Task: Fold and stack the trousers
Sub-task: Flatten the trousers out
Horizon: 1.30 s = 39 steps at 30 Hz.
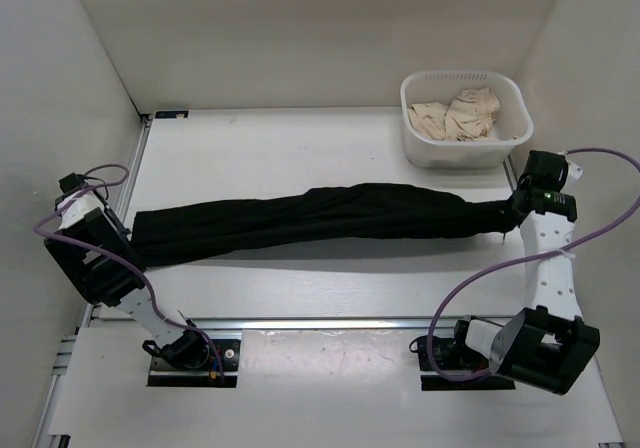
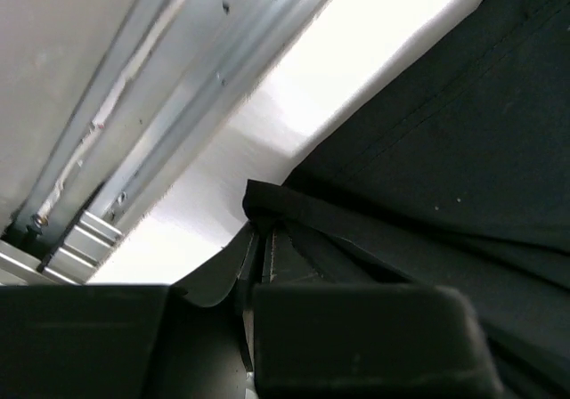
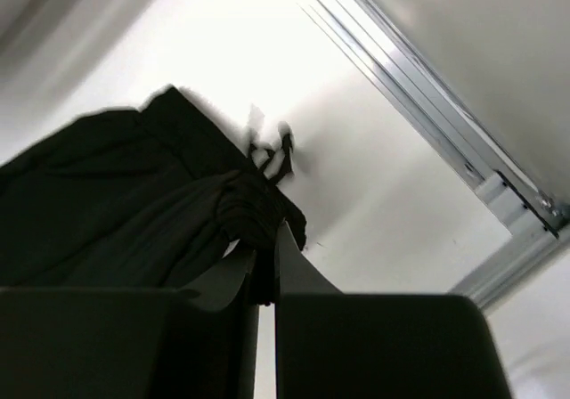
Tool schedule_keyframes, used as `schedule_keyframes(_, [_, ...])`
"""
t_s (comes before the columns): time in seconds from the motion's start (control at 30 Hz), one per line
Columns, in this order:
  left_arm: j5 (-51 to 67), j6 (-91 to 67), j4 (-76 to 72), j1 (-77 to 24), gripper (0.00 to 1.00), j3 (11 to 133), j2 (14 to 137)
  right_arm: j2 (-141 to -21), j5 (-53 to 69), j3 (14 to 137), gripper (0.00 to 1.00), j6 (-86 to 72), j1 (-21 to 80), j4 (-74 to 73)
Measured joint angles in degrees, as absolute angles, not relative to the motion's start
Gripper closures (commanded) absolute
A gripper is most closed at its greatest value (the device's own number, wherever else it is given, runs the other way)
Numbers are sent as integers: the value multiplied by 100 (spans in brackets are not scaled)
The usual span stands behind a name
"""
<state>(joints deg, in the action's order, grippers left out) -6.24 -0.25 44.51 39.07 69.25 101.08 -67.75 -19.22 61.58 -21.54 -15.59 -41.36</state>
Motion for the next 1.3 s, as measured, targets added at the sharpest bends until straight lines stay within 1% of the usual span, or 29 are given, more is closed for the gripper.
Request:
schedule_keyframes(0.03, [-613, -27, 4442, 3911, 86, 6866, 10064, -6676, -2005, 6104, 87, -2182, -1551, -4132])
schedule_keyframes(0.07, [-613, -25, 4434, 3913, 86, 6753, 9992, -6556, -2112, 5951, 70, -2276, -1564, -4156])
schedule_keyframes(0.1, [-615, -25, 4431, 3918, 86, 6630, 9920, -6434, -2235, 5736, 46, -2412, -1603, -4215])
schedule_keyframes(0.13, [-626, -23, 4423, 3927, 86, 6486, 9832, -6307, -2394, 5463, 18, -2554, -1684, -4252])
schedule_keyframes(0.17, [-652, -21, 4388, 3944, 86, 6329, 9738, -6171, -2534, 5151, 10, -2759, -1822, -4322])
schedule_keyframes(0.2, [-672, -19, 4388, 3968, 86, 6202, 9651, -6049, -2676, 4888, 5, -2954, -1977, -4434])
schedule_keyframes(0.23, [-692, -21, 4370, 3999, 86, 6073, 9566, -5918, -2834, 4617, 2, -3162, -2161, -4595])
schedule_keyframes(0.3, [-718, -21, 4342, 4040, 86, 5848, 9419, -5677, -3140, 4309, 2, -3583, -2421, -4991])
schedule_keyframes(0.47, [-768, -19, 4327, 4093, 86, 5553, 9284, -5358, -3070, 4366, 2, -4219, -2451, -5280])
schedule_keyframes(0.5, [-768, -16, 4324, 4106, 86, 5540, 9284, -5343, -2965, 4394, 4, -4329, -2453, -5271])
schedule_keyframes(0.6, [-764, -14, 4311, 4171, 86, 5518, 9284, -5306, -2305, 4390, 9, -4504, -2453, -5094])
schedule_keyframes(0.67, [-760, -14, 4303, 4228, 86, 5516, 9284, -5376, -1750, 4338, 9, -4536, -2458, -4678])
schedule_keyframes(0.77, [-760, -14, 4300, 4268, 86, 5516, 9284, -5828, -950, 4329, 2, -4604, -2458, -3990])
schedule_keyframes(0.87, [-760, -14, 4300, 4270, 86, 5516, 9284, -6654, -526, 4329, 2, -4582, -2447, -3470])
schedule_keyframes(0.9, [-760, -14, 4298, 4270, 86, 5516, 9284, -6930, -438, 4329, 4, -4565, -2447, -3328])
schedule_keyframes(0.93, [-760, -12, 4296, 4270, 86, 5516, 9284, -7194, -379, 4327, 9, -4550, -2447, -3214])
schedule_keyframes(0.97, [-760, -8, 4294, 4270, 86, 5516, 9284, -7419, -320, 4327, 18, -4523, -2447, -3131])
schedule_keyframes(1.0, [-760, -5, 4294, 4270, 86, 5516, 9284, -7640, -272, 4327, 33, -4486, -2447, -3044])
schedule_keyframes(1.03, [-760, -5, 4292, 4270, 86, 5516, 9284, -7839, -239, 4327, 74, -4445, -2447, -2991])
schedule_keyframes(1.07, [-760, -3, 4289, 4278, 86, 5516, 9284, -7977, -222, 4327, 93, -4416, -2447, -2982])
schedule_keyframes(1.1, [-757, -3, 4292, 4287, 86, 5516, 9284, -8077, -211, 4327, 100, -4456, -2447, -3004])
schedule_keyframes(1.17, [-757, -3, 4300, 4324, 86, 5537, 9284, -8060, -196, 4320, 100, -4442, -2447, -3041])
schedule_keyframes(1.27, [-760, -3, 4324, 4392, 86, 5649, 9225, -7677, -220, 4431, 100, -4322, -2445, -3277])
schedule_keyframes(1.3, [-760, -5, 4327, 4410, 78, 5684, 9164, -7500, -222, 4547, 100, -4261, -2440, -3426])
